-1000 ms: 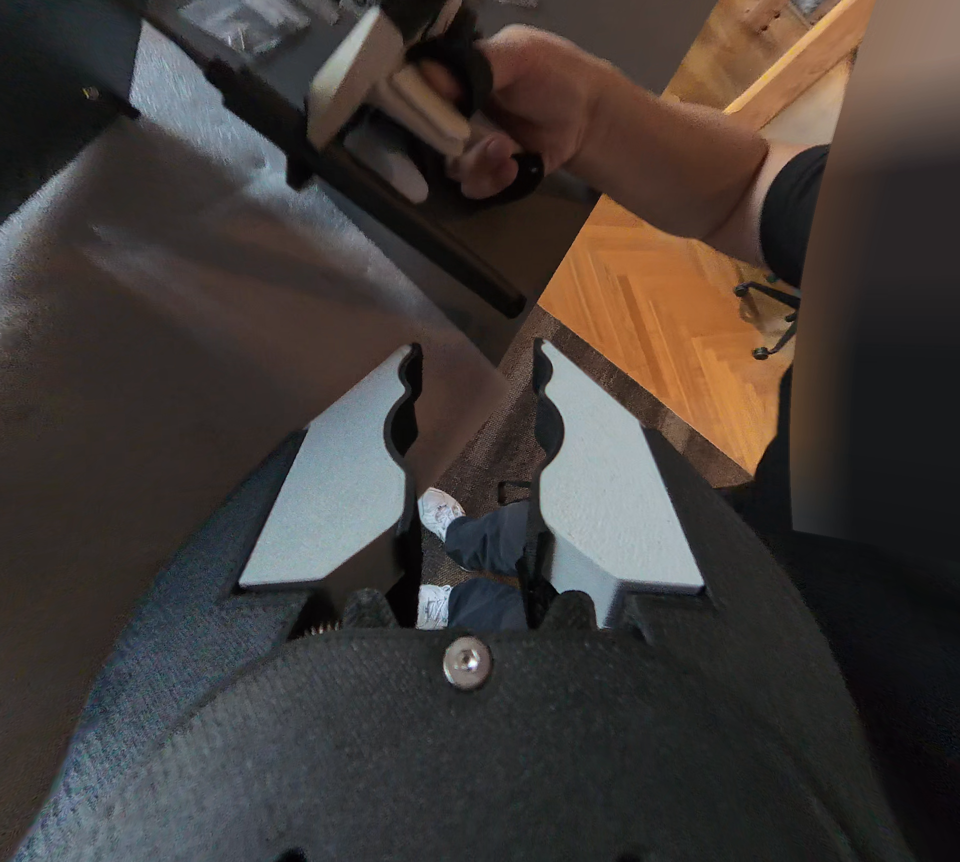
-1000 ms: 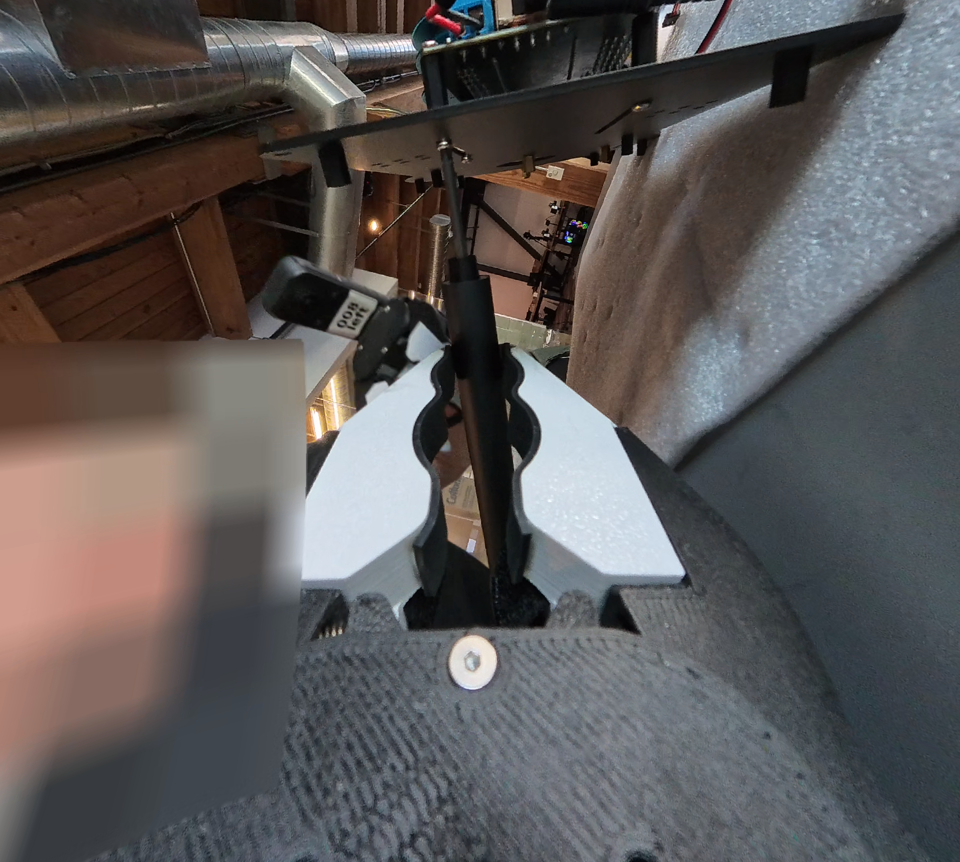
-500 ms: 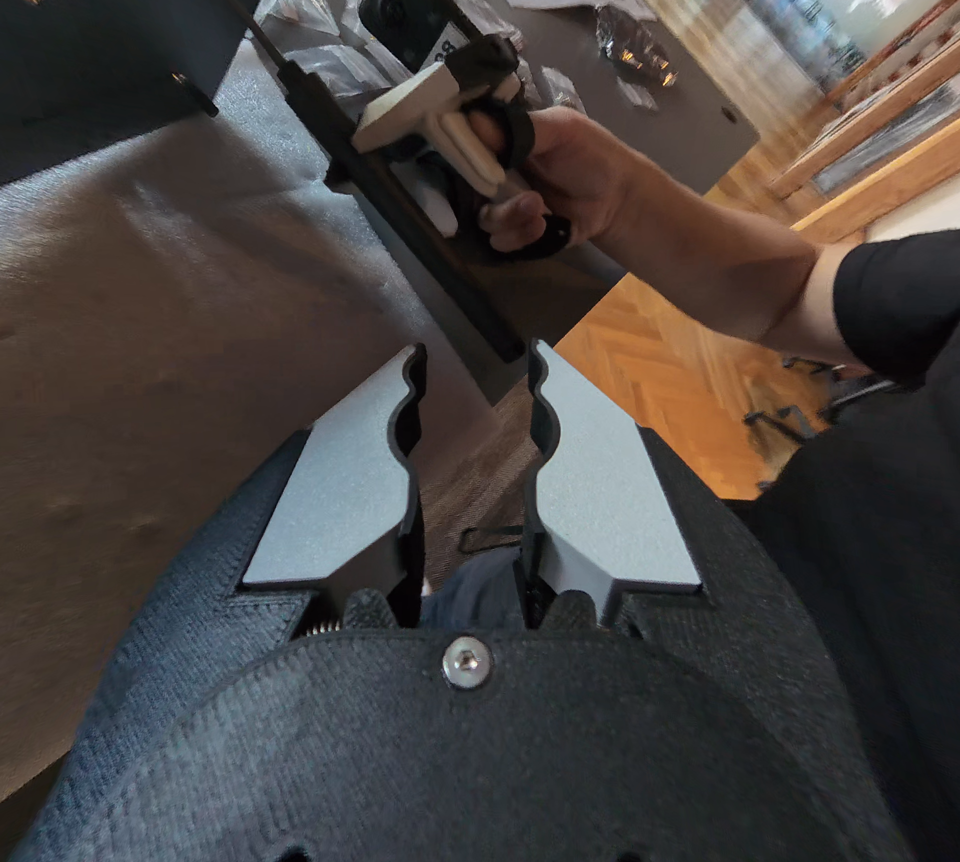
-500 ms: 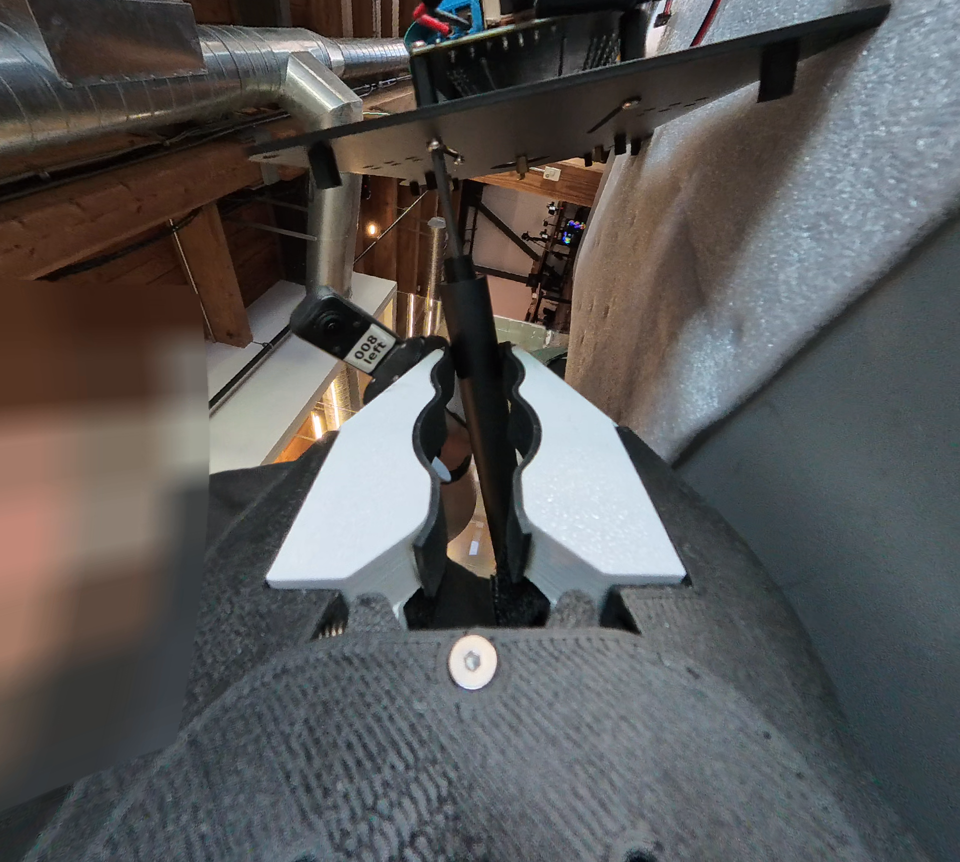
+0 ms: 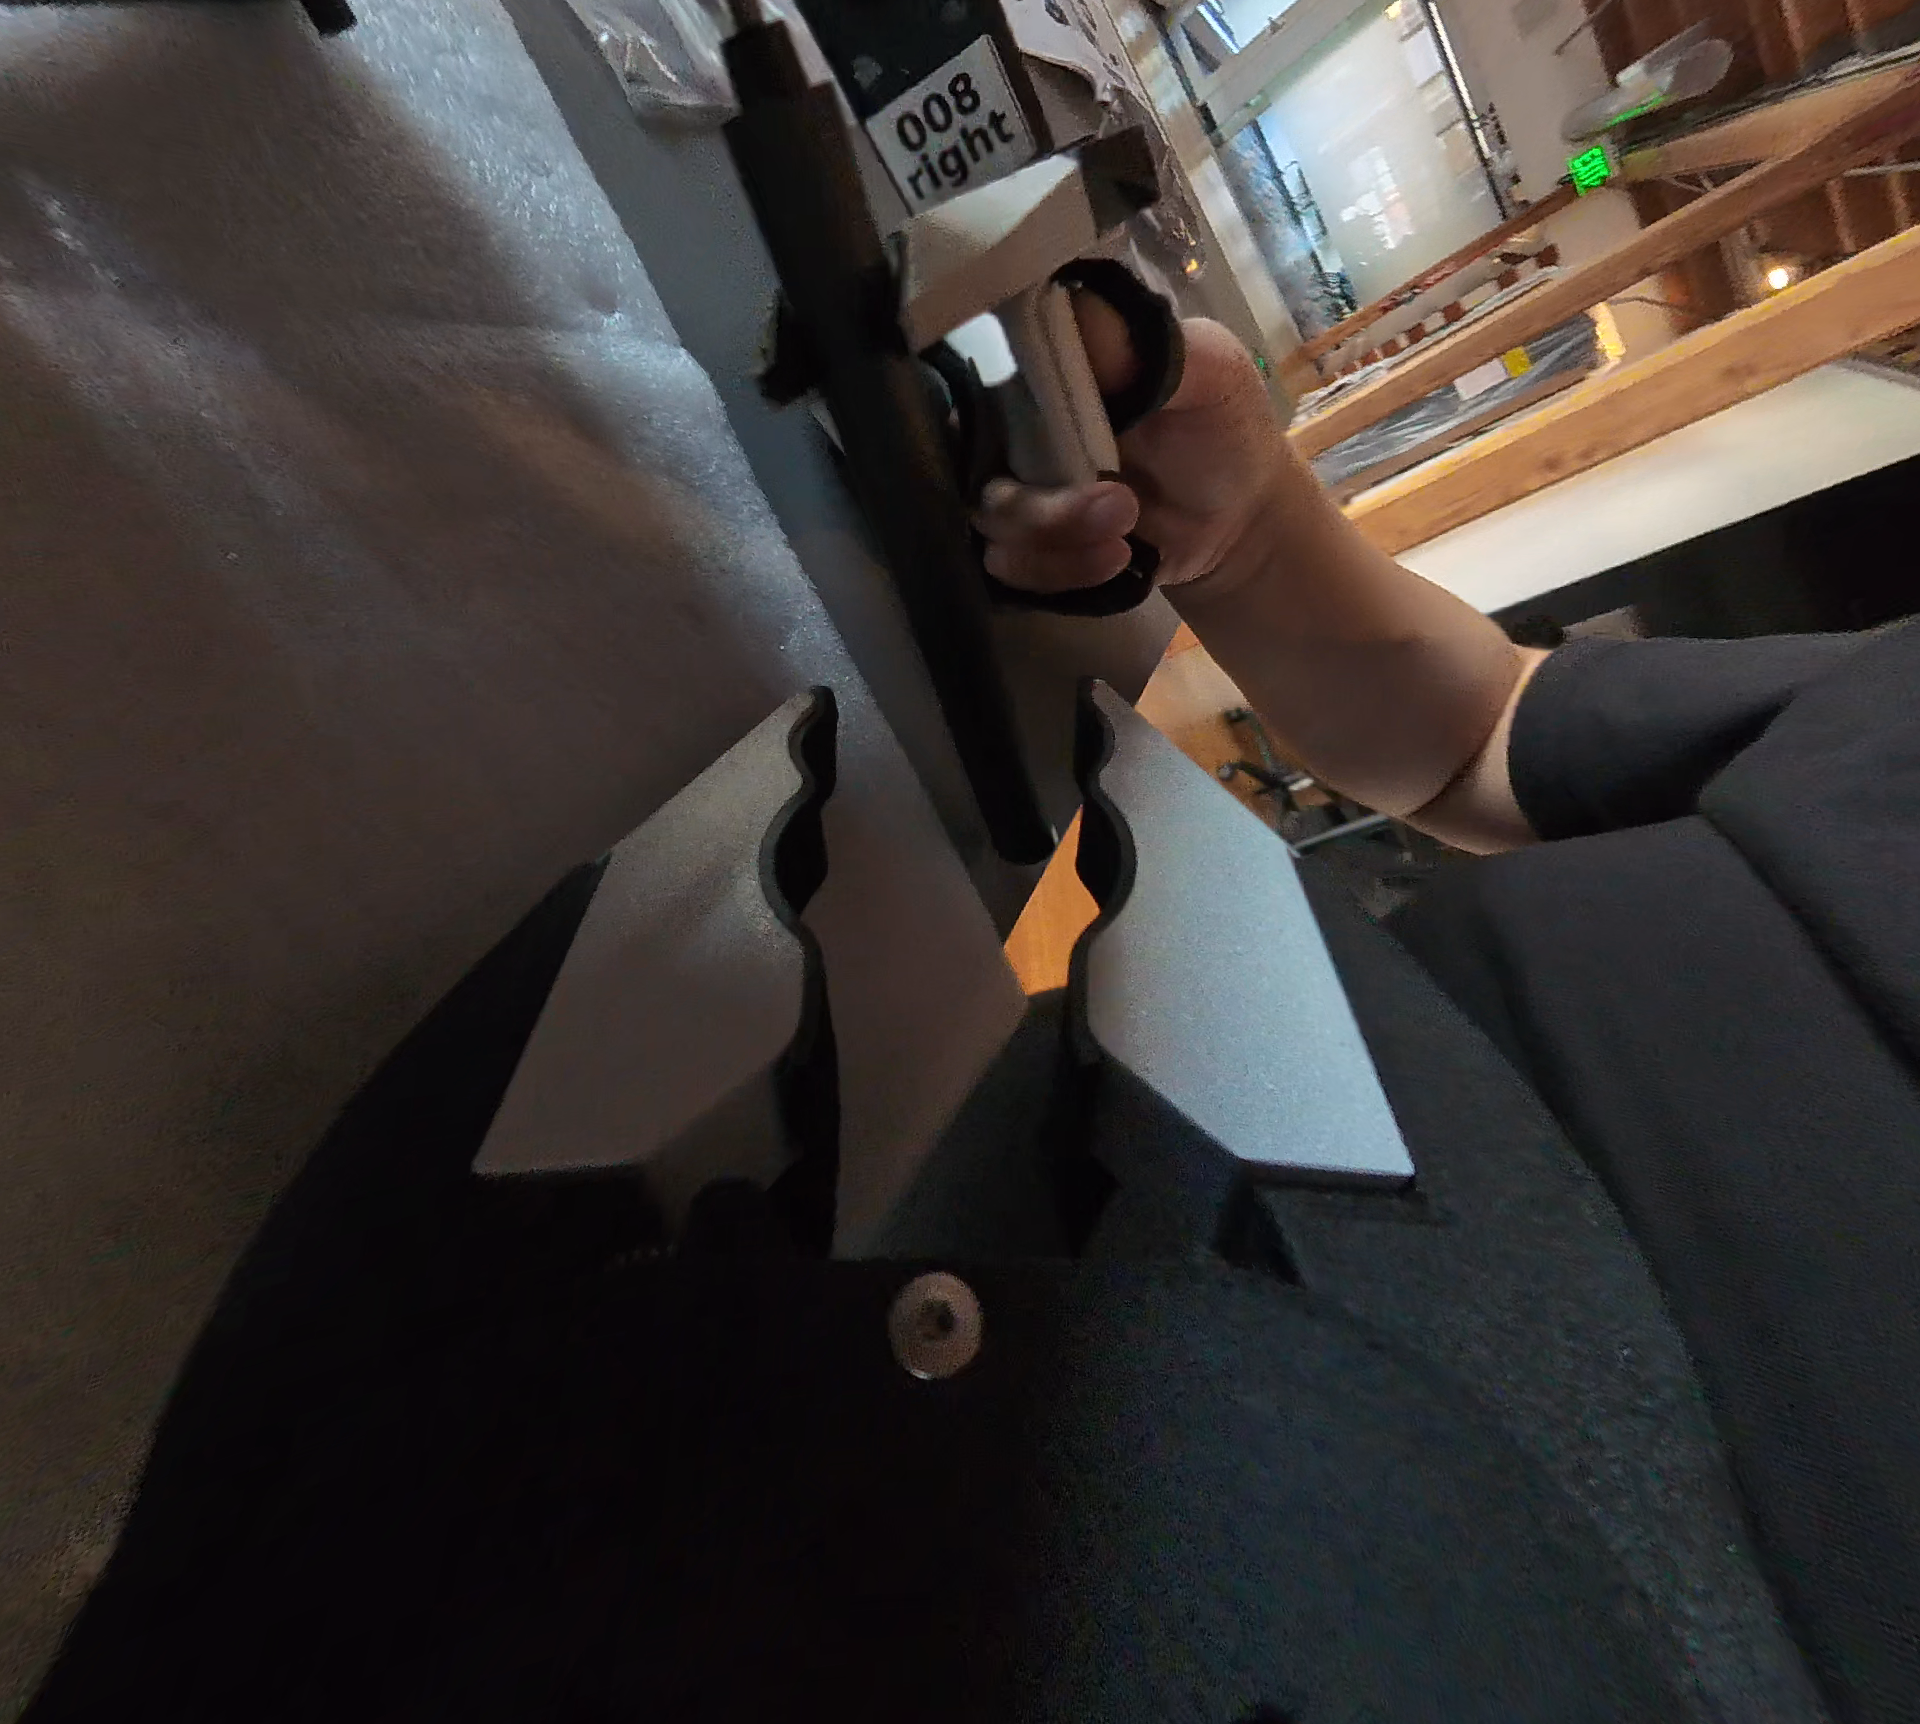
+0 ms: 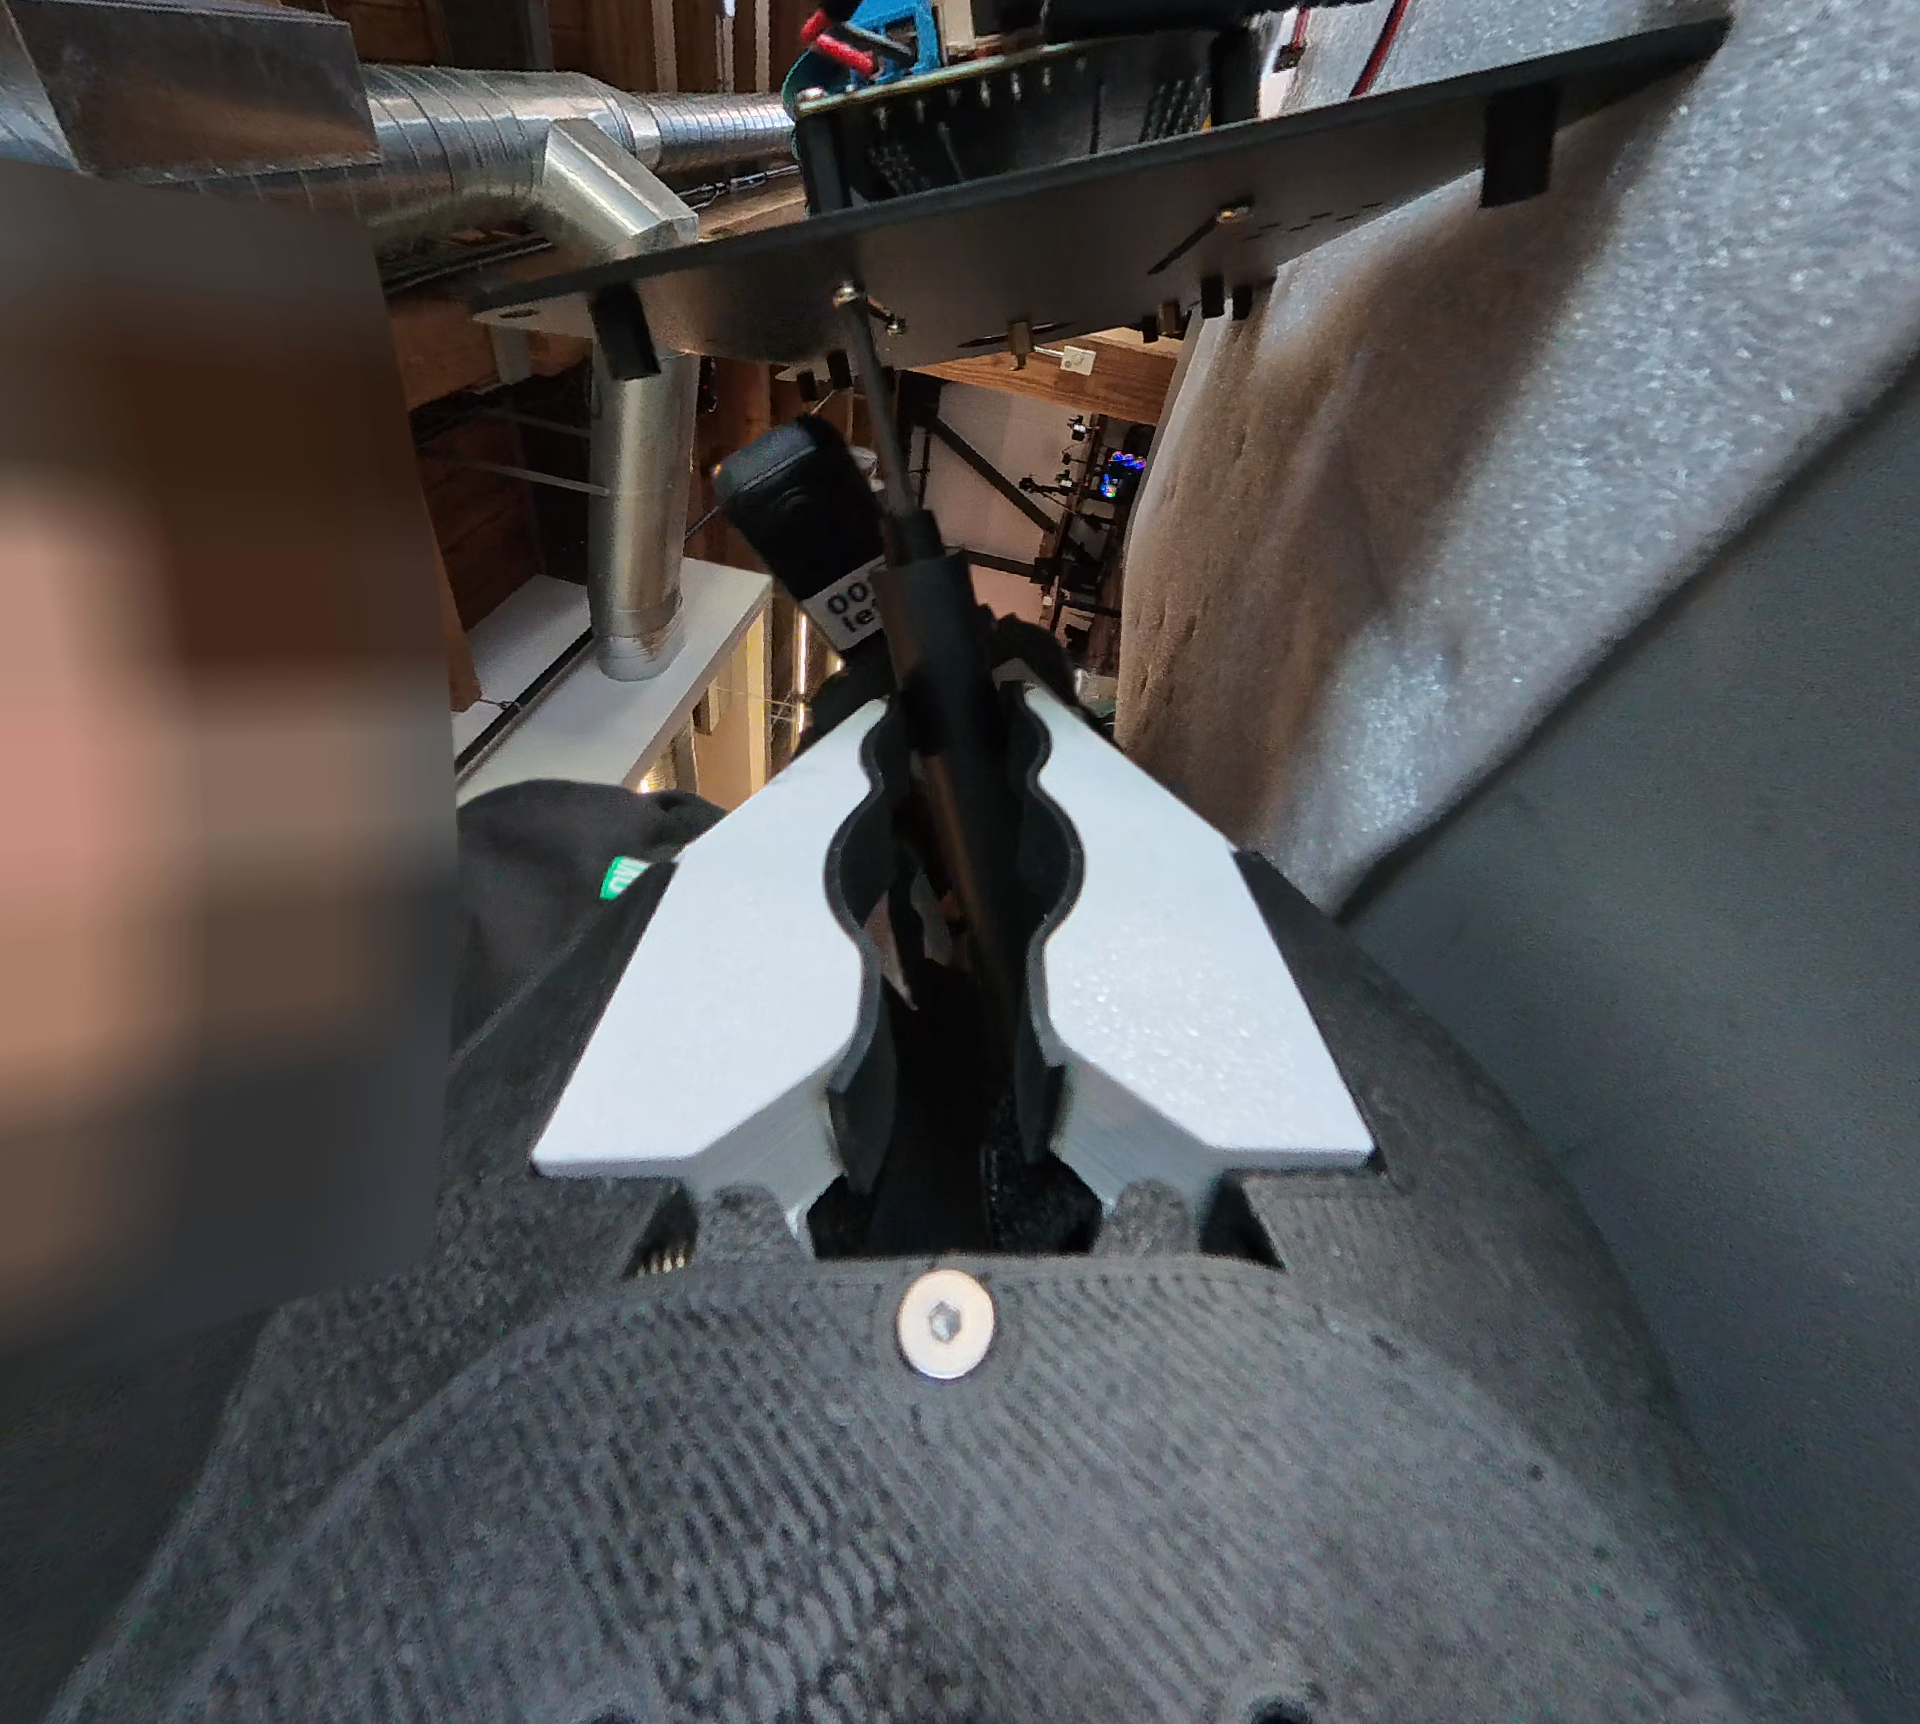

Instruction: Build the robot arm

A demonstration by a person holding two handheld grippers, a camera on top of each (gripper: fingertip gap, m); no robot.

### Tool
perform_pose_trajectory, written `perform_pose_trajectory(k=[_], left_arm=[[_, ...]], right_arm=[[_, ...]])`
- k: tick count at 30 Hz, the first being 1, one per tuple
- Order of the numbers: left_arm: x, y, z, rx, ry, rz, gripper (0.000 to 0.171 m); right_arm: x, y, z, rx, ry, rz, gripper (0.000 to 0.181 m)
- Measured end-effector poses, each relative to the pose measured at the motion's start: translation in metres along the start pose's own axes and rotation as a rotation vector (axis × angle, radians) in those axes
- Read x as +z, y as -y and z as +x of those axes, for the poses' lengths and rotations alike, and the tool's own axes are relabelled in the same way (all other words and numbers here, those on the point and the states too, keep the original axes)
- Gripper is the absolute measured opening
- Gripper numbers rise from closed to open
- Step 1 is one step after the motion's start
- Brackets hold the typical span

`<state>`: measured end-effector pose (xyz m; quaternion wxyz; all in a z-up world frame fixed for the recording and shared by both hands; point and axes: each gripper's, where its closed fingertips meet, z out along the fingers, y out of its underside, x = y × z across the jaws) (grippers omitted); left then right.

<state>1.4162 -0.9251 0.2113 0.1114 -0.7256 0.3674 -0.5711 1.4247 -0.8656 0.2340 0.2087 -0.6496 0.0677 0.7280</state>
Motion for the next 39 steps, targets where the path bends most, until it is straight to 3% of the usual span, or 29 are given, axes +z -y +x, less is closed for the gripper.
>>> perform_pose_trajectory(k=[3,13,21,28,32,39], left_arm=[[0.003,0.003,0.000,-0.045,-0.038,-0.002,0.044],[0.003,0.010,-0.007,-0.068,0.039,0.095,0.045],[0.007,0.009,-0.010,-0.069,0.097,0.066,0.042],[0.025,0.004,0.008,-0.144,-0.048,0.034,0.039],[0.026,0.009,0.009,-0.189,-0.103,0.077,0.017],[0.029,0.008,0.005,-0.188,-0.038,0.061,0.017]], right_arm=[[0.000,0.000,0.000,0.013,0.003,0.001,0.018],[0.000,0.000,-0.001,0.016,0.017,-0.012,0.018],[0.001,-0.001,-0.002,0.020,0.031,-0.025,0.018],[0.001,-0.001,-0.004,0.024,0.045,-0.026,0.017],[0.001,-0.001,-0.005,0.028,0.054,-0.026,0.017],[-0.001,0.001,-0.008,0.020,0.068,-0.006,0.024]])
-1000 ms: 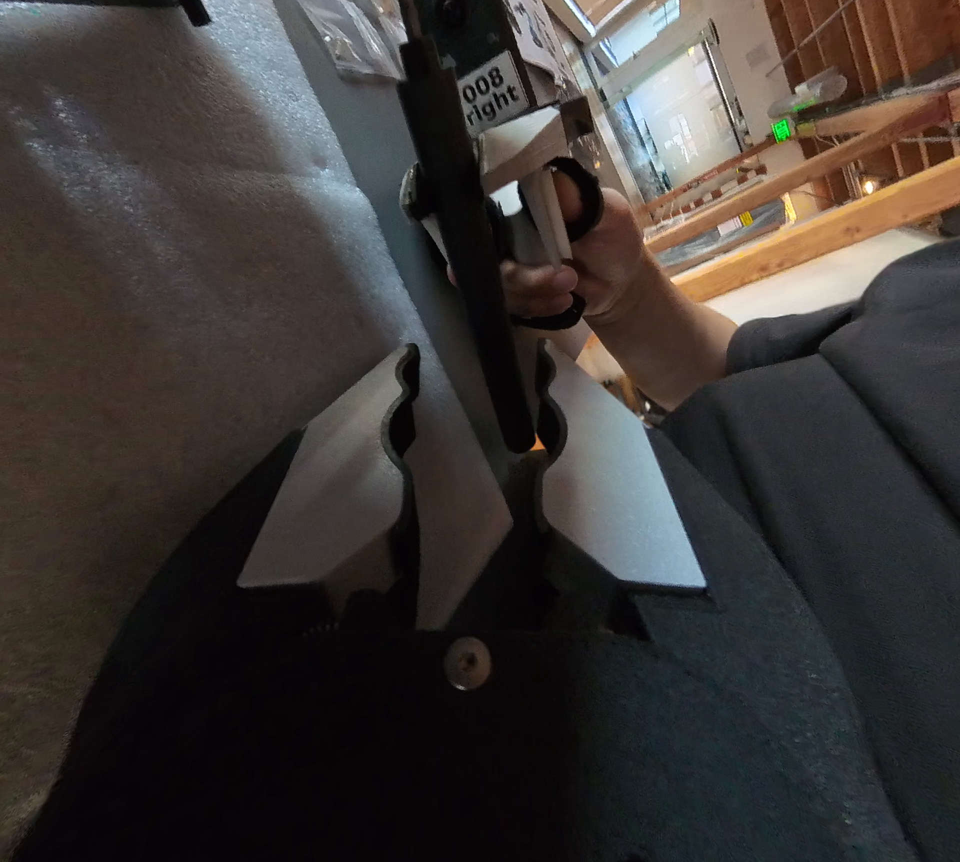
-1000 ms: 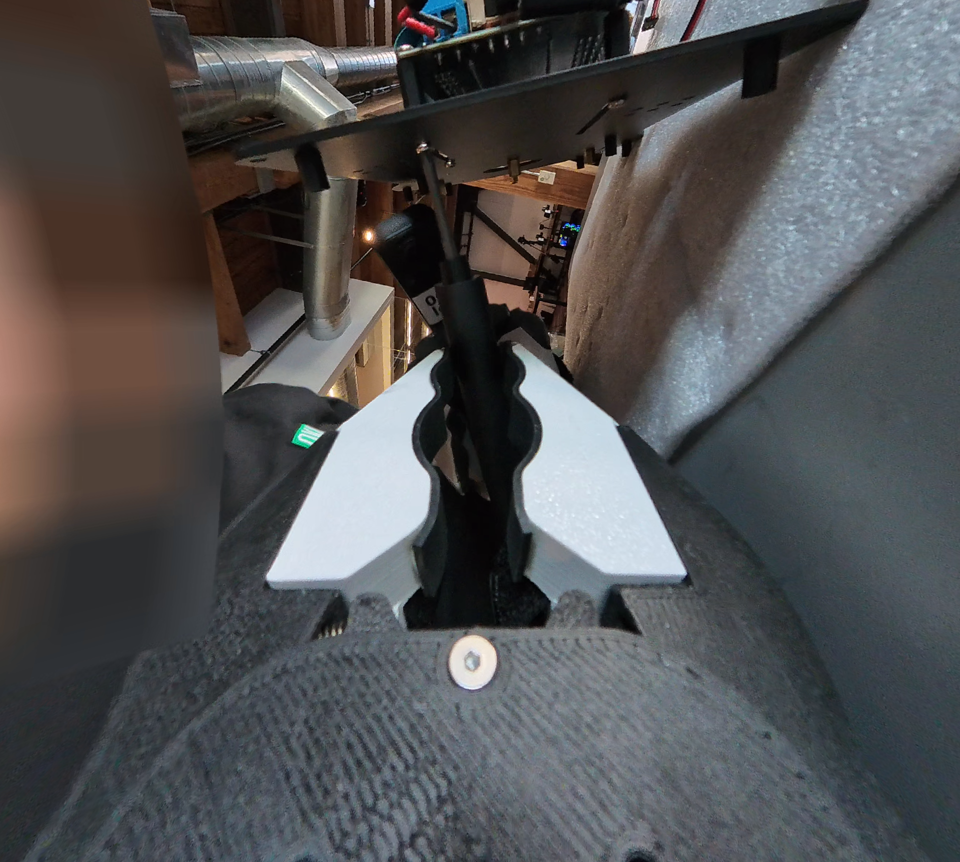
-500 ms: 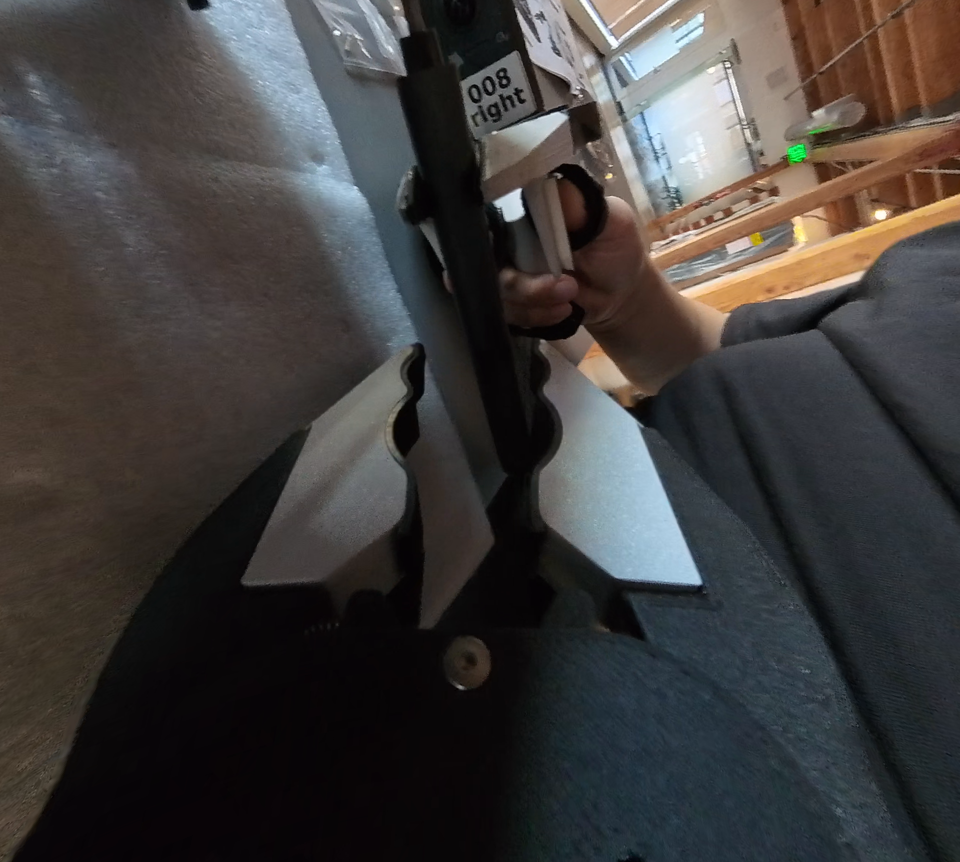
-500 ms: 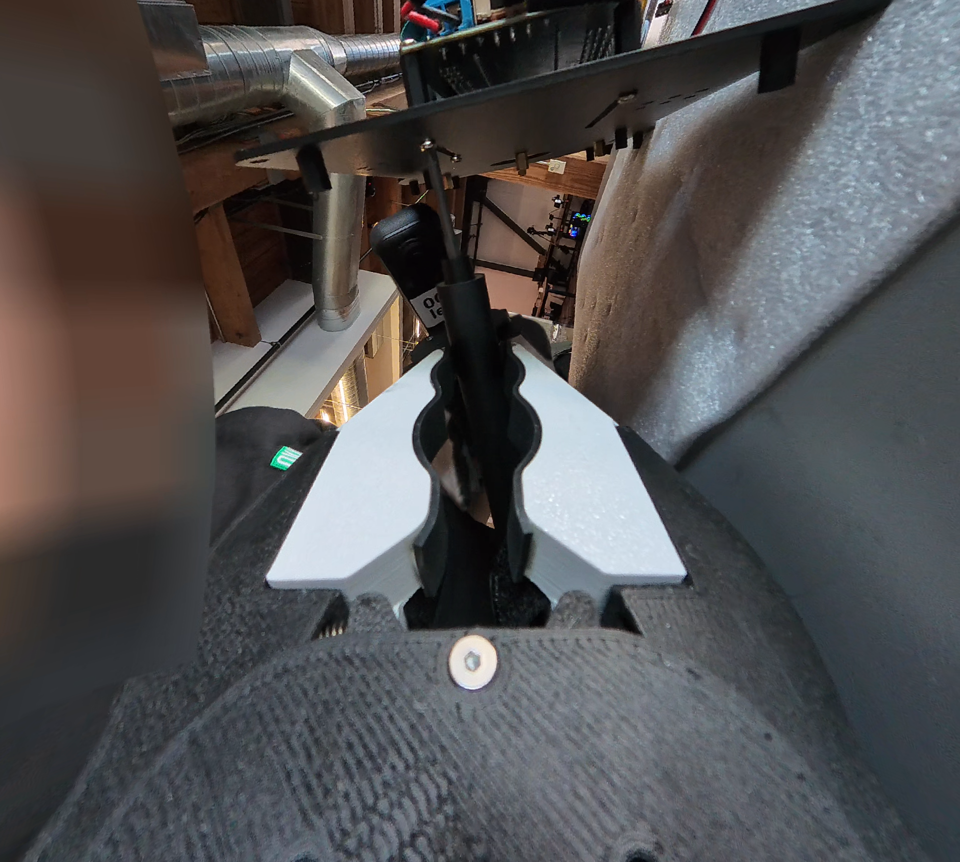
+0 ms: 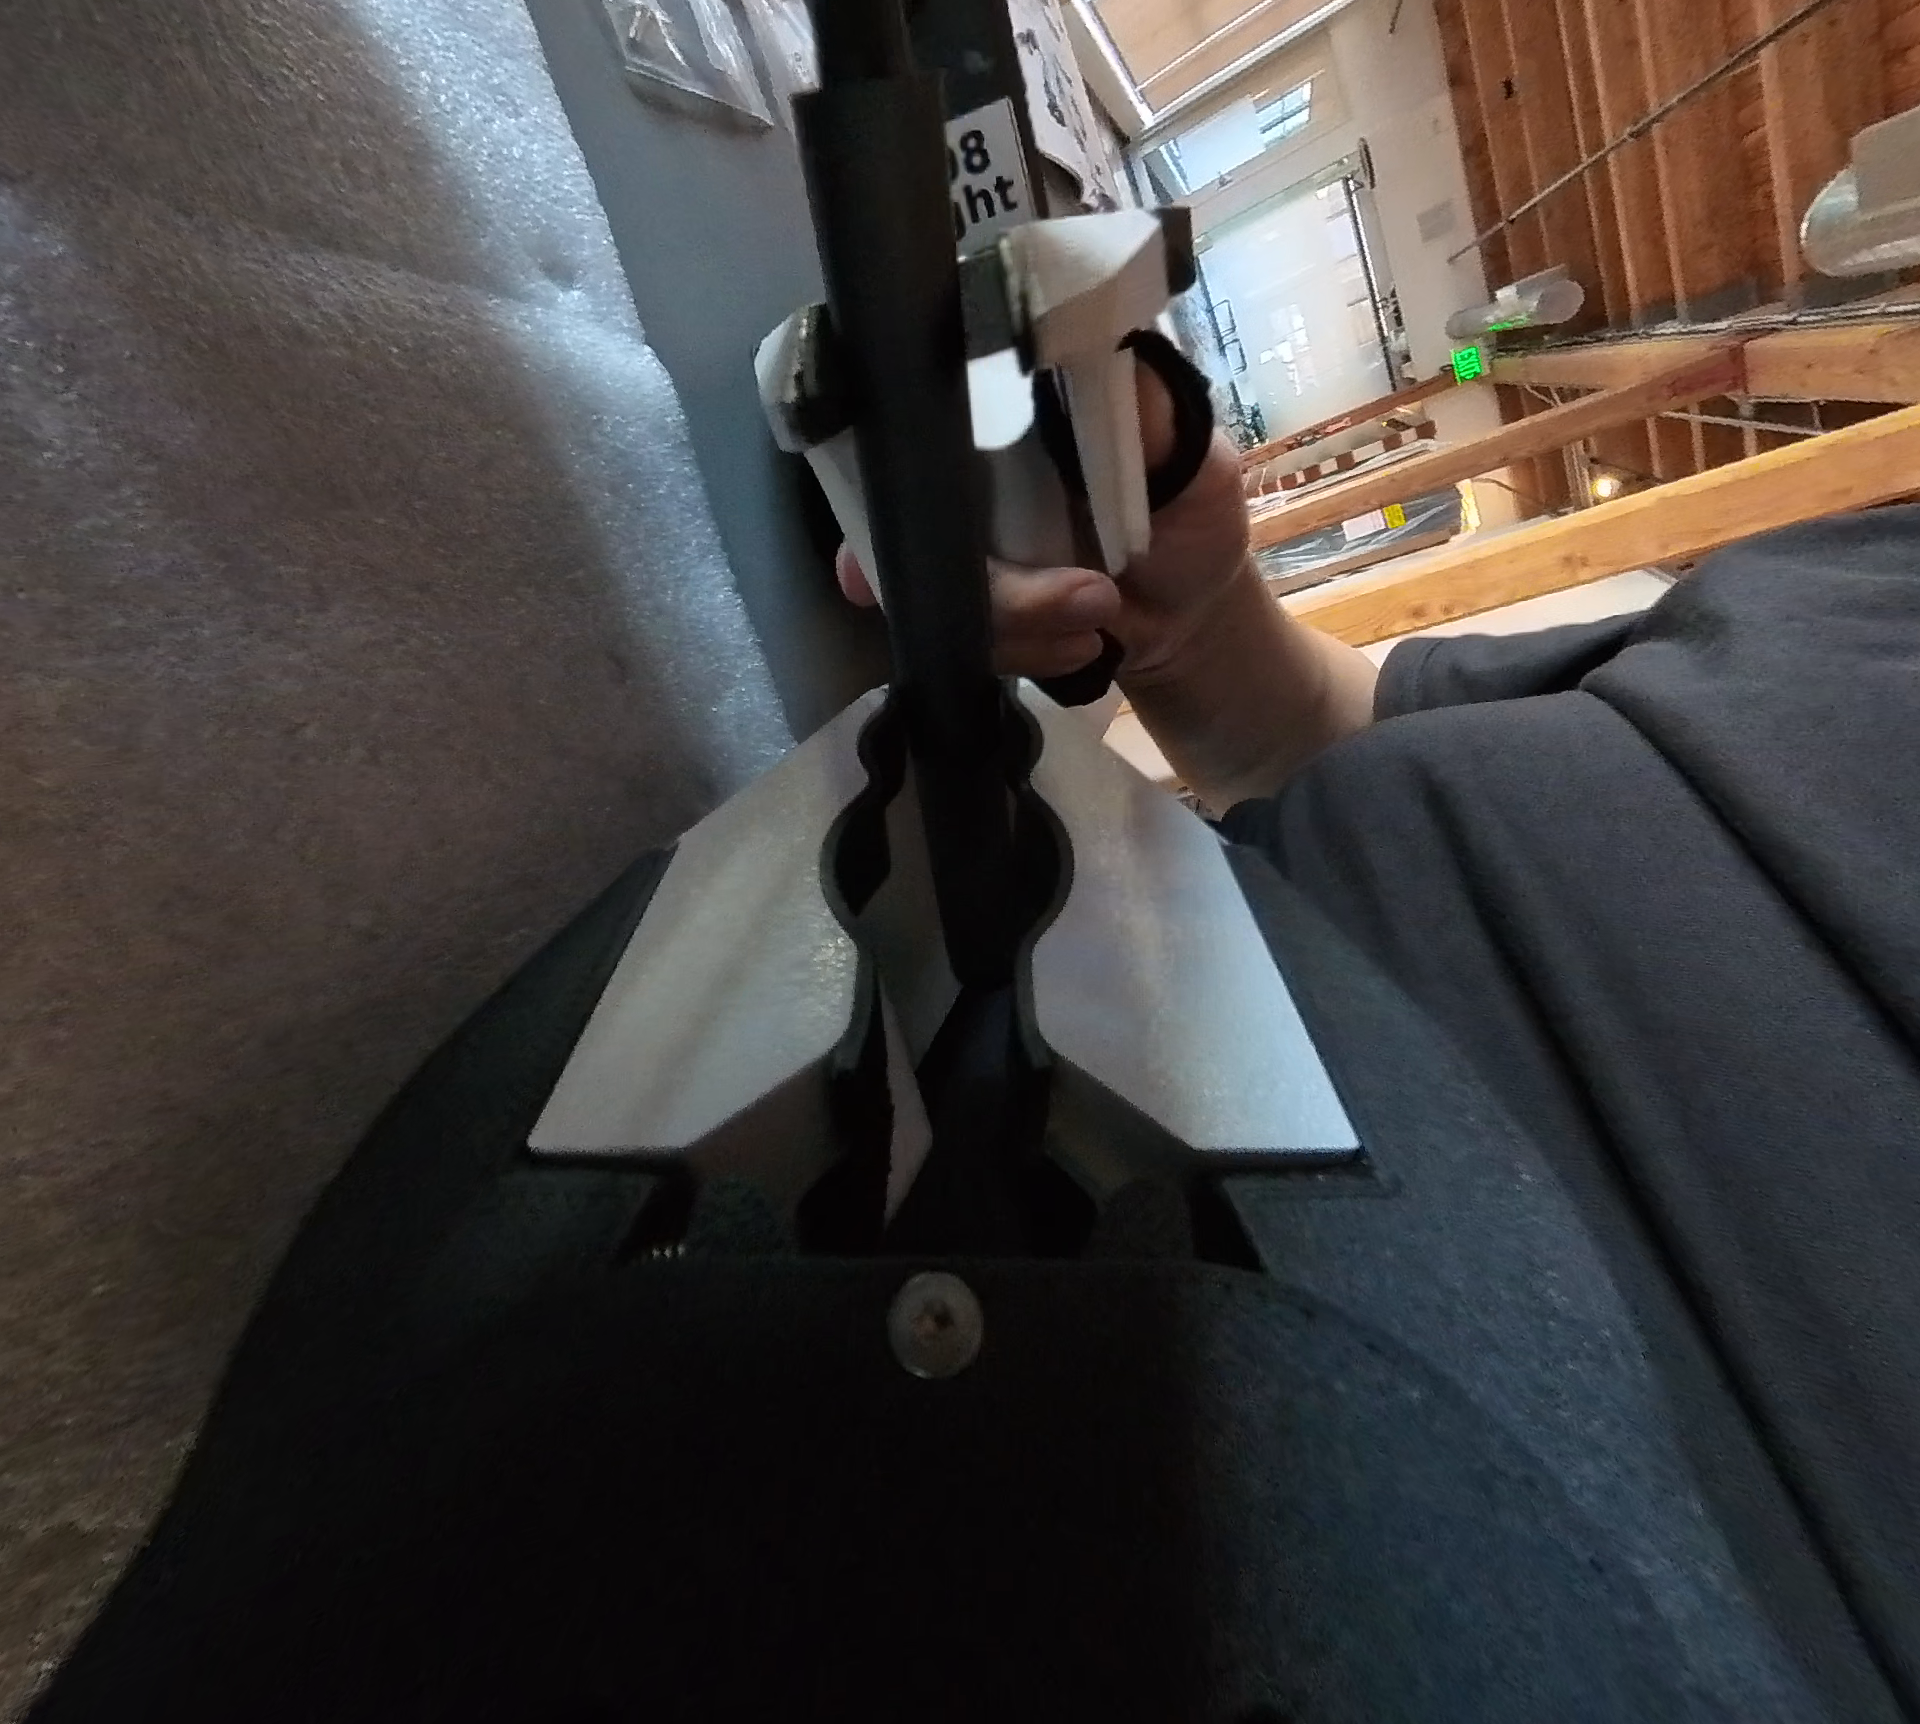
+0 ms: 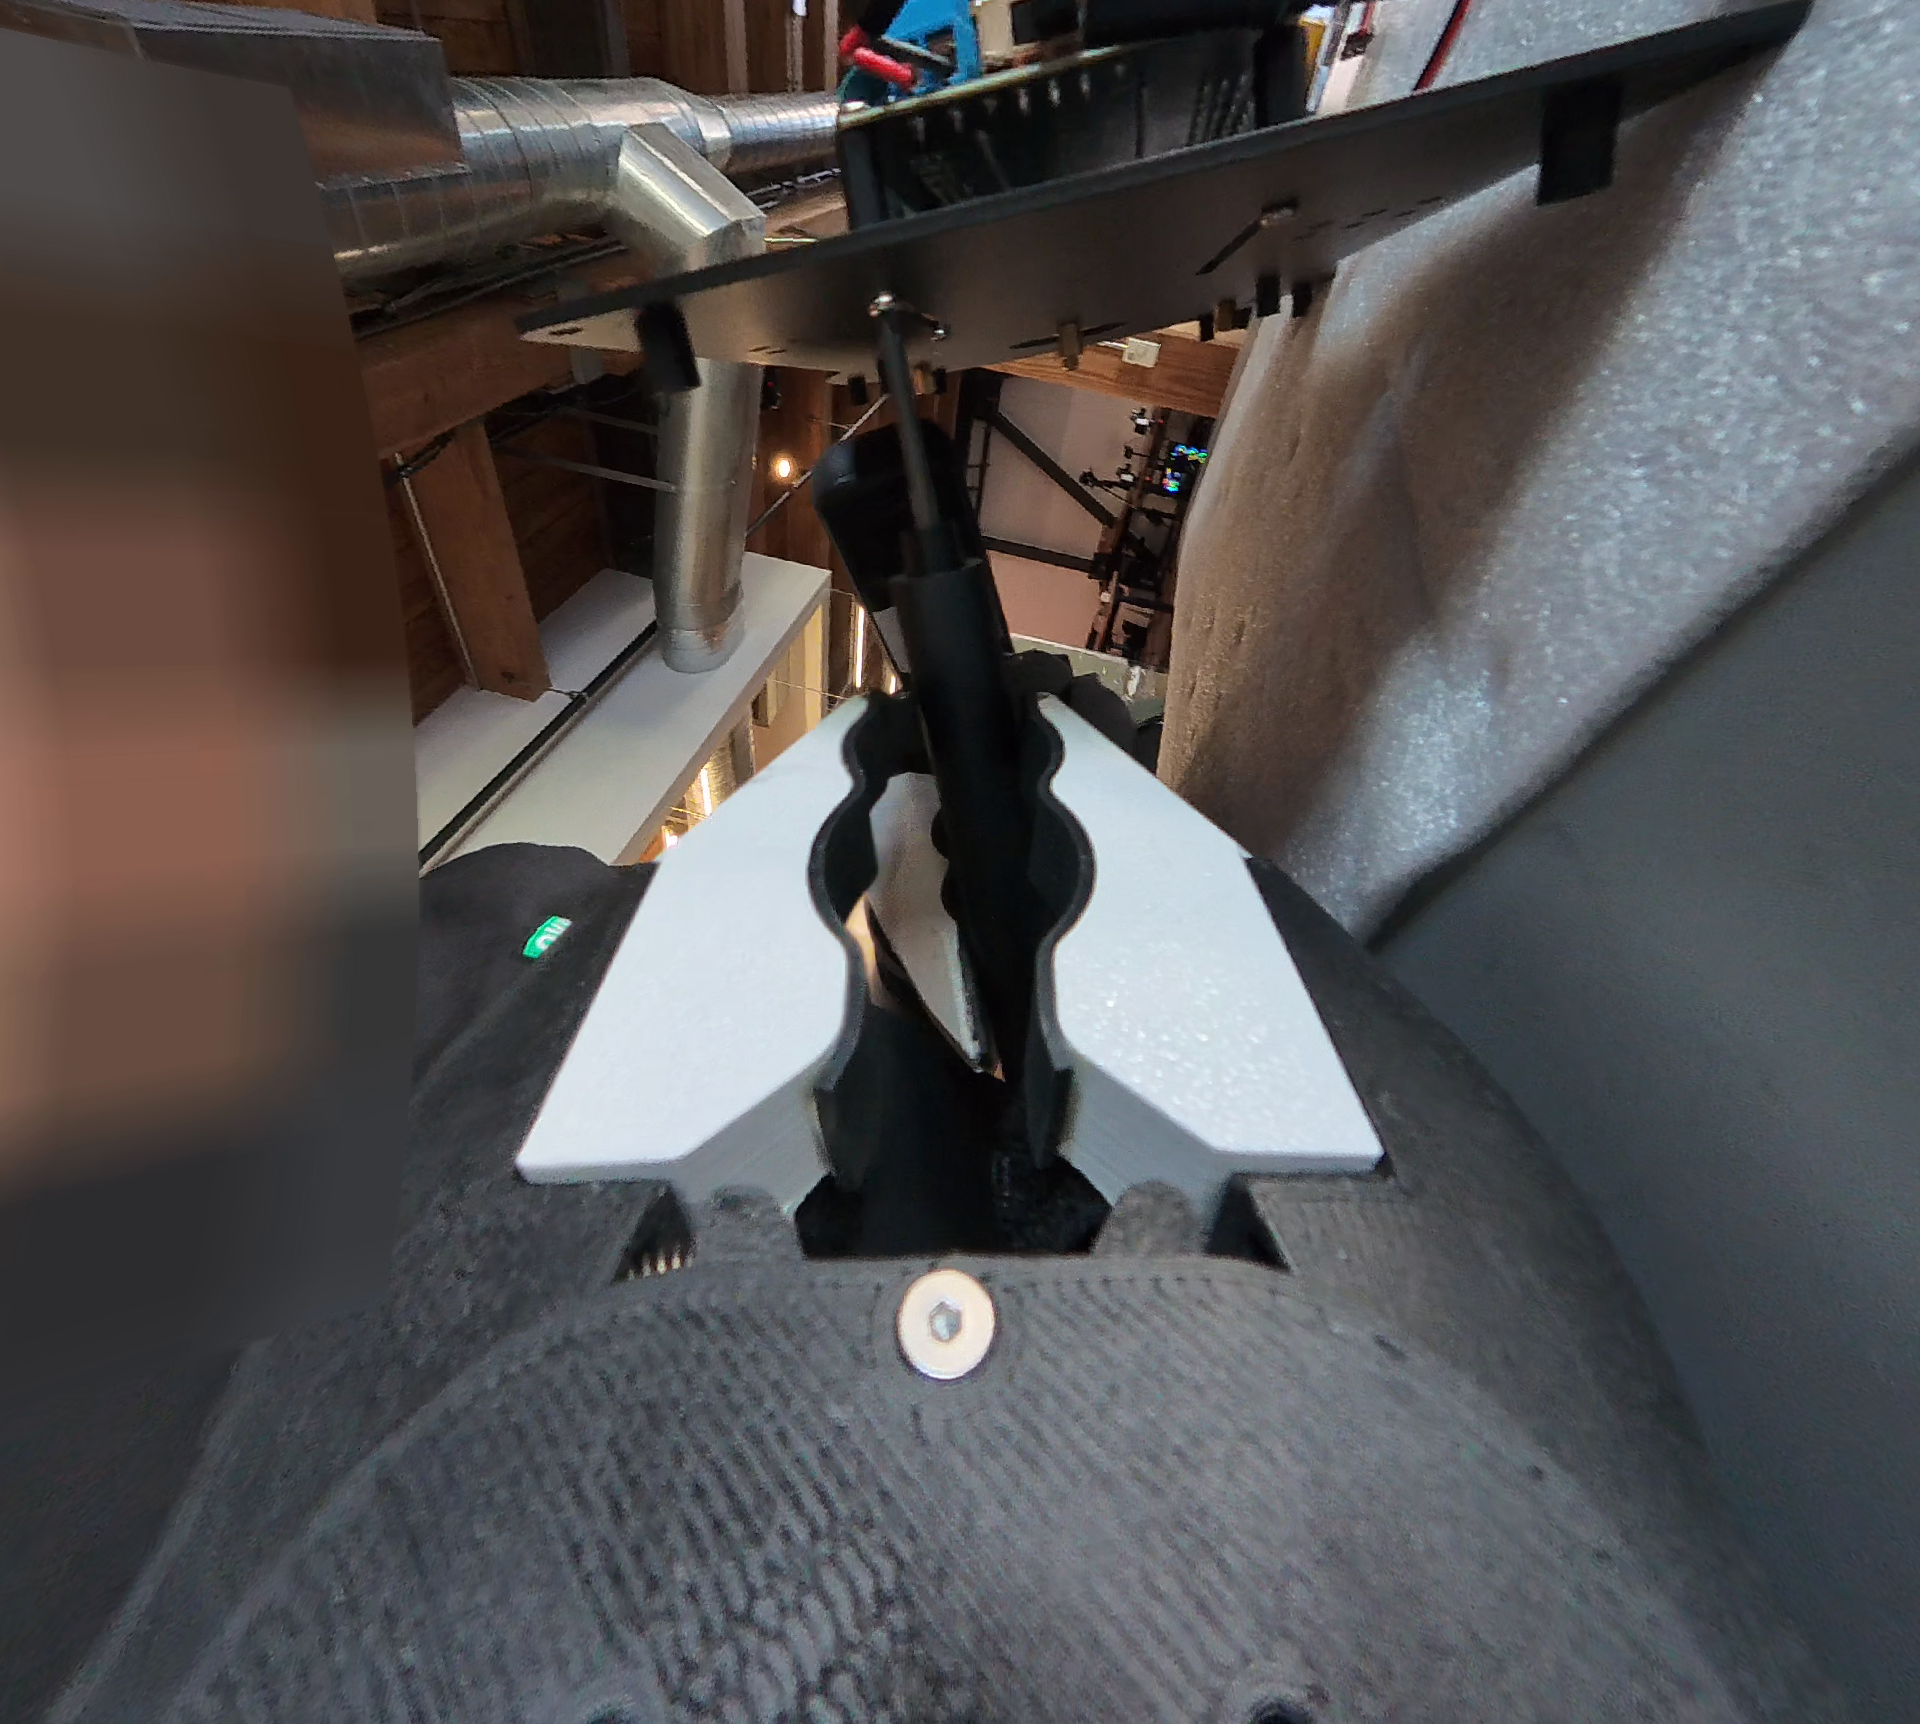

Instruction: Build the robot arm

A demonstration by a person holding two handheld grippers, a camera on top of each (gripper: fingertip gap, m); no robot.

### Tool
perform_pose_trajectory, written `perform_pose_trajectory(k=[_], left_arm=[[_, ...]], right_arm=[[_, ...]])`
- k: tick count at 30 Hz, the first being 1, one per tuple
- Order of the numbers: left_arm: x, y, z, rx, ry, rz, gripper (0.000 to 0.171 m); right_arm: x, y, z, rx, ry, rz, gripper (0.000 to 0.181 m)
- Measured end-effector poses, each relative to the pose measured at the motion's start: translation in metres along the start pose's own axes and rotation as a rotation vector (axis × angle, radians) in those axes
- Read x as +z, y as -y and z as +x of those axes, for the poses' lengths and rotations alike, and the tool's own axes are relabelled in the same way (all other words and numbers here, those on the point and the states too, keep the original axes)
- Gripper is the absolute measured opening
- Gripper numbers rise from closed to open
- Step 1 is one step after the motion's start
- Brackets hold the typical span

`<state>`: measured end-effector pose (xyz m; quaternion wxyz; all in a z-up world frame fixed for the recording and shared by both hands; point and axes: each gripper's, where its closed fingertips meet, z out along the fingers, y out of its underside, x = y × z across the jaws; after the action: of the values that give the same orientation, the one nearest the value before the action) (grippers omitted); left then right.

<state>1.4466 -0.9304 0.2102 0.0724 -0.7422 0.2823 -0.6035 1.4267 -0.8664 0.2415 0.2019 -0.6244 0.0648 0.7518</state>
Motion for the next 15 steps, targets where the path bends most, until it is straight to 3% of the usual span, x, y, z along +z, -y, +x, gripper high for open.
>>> perform_pose_trajectory(k=[15], left_arm=[[-0.001,0.001,0.006,-0.044,-0.090,0.002,0.016]], right_arm=[[-0.015,-0.006,-0.005,0.000,0.010,-0.040,0.029]])
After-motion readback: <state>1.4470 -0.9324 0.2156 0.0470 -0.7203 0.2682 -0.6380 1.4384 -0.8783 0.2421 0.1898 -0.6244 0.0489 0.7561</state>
